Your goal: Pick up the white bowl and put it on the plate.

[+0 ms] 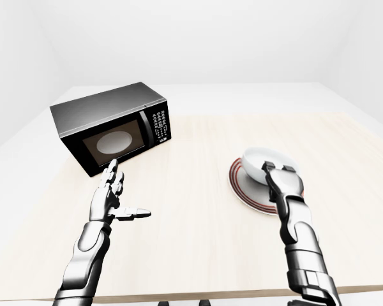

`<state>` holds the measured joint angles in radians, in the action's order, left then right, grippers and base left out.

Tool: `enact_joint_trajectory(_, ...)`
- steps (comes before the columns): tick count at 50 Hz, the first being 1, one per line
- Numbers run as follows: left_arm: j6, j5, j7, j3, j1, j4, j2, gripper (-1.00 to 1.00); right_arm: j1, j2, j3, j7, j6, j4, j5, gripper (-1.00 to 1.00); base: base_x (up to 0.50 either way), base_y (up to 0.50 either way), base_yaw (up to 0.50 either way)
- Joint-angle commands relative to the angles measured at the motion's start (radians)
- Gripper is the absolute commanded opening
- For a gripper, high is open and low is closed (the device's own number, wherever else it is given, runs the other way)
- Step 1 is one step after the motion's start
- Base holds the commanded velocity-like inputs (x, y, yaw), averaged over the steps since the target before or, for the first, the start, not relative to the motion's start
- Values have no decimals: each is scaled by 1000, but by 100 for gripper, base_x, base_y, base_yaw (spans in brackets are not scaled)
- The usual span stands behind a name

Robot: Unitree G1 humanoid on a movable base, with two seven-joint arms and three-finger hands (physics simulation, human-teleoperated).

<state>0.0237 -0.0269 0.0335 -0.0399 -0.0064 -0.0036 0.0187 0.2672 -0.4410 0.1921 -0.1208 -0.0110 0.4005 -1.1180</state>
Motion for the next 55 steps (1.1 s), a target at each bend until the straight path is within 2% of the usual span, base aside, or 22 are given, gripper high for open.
enact_joint_trajectory(1,0,0,0,0,0,0,0,100,4,-3,7,23,5,1,36,-100,0,0,0)
enact_joint_trajectory(12,0,0,0,0,0,0,0,100,6,-2,0,31,3,22,37,-100,0,0,0)
enact_joint_trajectory(13,0,0,0,0,0,0,0,100,10,-3,-2,37,5,35,37,-91,0,0,0)
enact_joint_trajectory(15,0,0,0,0,0,0,0,100,9,-3,-2,39,5,33,38,-40,0,0,0)
enact_joint_trajectory(16,0,0,0,0,0,0,0,100,6,-3,-1,37,4,28,39,-40,0,0,0)
enact_joint_trajectory(17,0,0,0,0,0,0,0,100,1,-2,-1,34,0,22,37,7,0,0,0)
enact_joint_trajectory(18,0,0,0,0,0,0,0,100,0,-2,-1,35,0,22,36,69,0,0,0)
enact_joint_trajectory(19,0,0,0,0,0,0,0,100,0,-2,-2,34,-1,24,35,100,0,0,0)
enact_joint_trajectory(24,0,0,0,0,0,0,0,100,-7,-1,4,16,-7,-3,37,100,0,0,0)
enact_joint_trajectory(27,0,0,0,0,0,0,0,100,-24,5,14,-27,-20,-82,35,100,0,0,0)
enact_joint_trajectory(34,0,0,0,0,0,0,0,100,-38,29,94,-294,-76,-508,48,100,0,0,0)
enact_joint_trajectory(43,0,0,0,0,0,0,0,100,81,-26,172,-575,-76,-836,83,100,0,0,0)
enact_joint_trajectory(55,0,0,0,0,0,0,0,100,249,-165,214,-577,-76,-1087,134,100,0,0,0)
